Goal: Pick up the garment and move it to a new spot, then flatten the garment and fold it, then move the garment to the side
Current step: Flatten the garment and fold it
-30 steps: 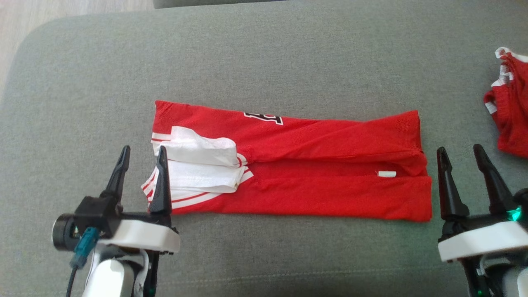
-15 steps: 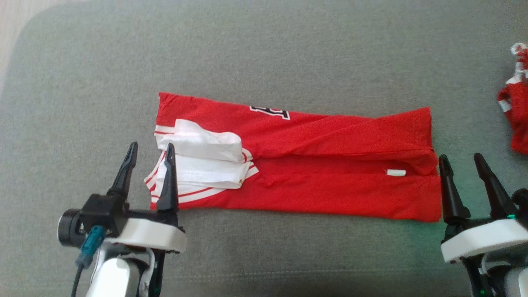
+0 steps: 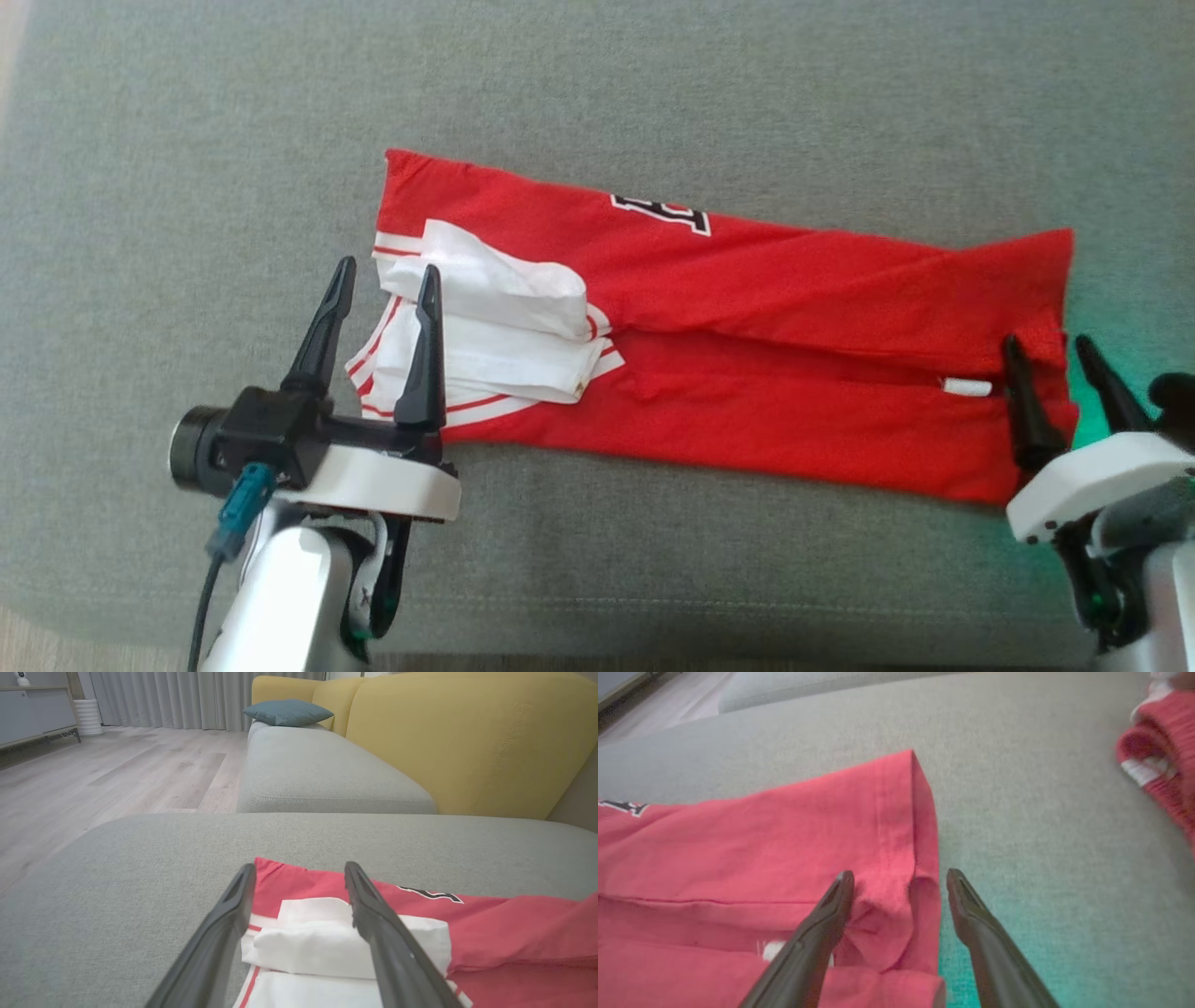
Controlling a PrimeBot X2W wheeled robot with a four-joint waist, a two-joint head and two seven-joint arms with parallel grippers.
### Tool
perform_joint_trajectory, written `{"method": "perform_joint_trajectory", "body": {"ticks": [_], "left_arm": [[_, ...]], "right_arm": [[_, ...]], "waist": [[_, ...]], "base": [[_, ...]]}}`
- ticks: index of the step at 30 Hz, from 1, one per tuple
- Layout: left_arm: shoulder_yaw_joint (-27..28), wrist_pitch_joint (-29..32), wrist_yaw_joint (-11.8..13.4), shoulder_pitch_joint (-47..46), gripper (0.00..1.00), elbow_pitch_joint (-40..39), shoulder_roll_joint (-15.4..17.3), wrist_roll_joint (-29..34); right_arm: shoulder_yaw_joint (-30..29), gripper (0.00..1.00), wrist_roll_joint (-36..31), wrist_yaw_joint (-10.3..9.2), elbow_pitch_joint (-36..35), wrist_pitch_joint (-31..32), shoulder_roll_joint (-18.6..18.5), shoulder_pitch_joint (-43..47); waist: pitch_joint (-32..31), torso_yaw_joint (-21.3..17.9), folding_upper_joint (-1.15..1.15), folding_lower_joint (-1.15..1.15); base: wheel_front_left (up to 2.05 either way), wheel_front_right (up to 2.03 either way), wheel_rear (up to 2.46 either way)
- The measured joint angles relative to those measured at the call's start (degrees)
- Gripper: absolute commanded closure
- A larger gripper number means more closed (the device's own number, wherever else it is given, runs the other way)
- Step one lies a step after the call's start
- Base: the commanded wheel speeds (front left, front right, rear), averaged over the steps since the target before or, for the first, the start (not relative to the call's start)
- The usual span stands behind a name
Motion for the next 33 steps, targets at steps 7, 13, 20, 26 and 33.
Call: {"method": "perform_joint_trajectory", "body": {"ticks": [7, 13, 20, 26, 33], "left_arm": [[-0.1, -0.7, 0.0, -0.3, 0.00, 1.1, 0.0, 0.0], [0.0, -0.8, 0.0, -1.5, 0.00, 1.3, 0.0, 0.0], [0.0, -0.8, 0.0, -1.5, 0.00, 1.3, 0.2, 0.0], [0.0, -1.2, 0.1, -1.6, 0.00, 1.3, 0.3, 0.0], [0.2, -1.3, 0.5, -1.5, 0.00, 1.3, 0.4, -0.1]], "right_arm": [[-0.8, 0.00, 1.2, 0.00, -1.4, 2.8, 2.9, 3.0], [-1.1, 0.00, 2.0, 0.00, -2.1, 4.1, 3.3, 3.2], [-1.3, 0.70, 4.7, 0.00, -2.0, 6.9, 3.6, 3.1], [-0.4, 1.00, 7.7, 0.00, -2.2, 8.0, 3.8, 3.2], [-2.3, 1.00, 8.4, 0.00, -4.3, 5.9, 2.5, 3.3]], "waist": [[1.0, 0.1, 0.00, 0.00], [1.3, -0.4, 0.00, 0.00], [1.4, -0.4, 0.00, 0.00], [1.1, 0.1, 0.00, 0.00], [-0.3, -0.1, 0.00, 0.00]], "base": [[0.00, 0.00, 0.00], [0.00, 0.00, 0.00], [0.00, 0.00, 0.00], [0.00, 0.00, 0.00], [0.00, 0.00, 0.00]]}}
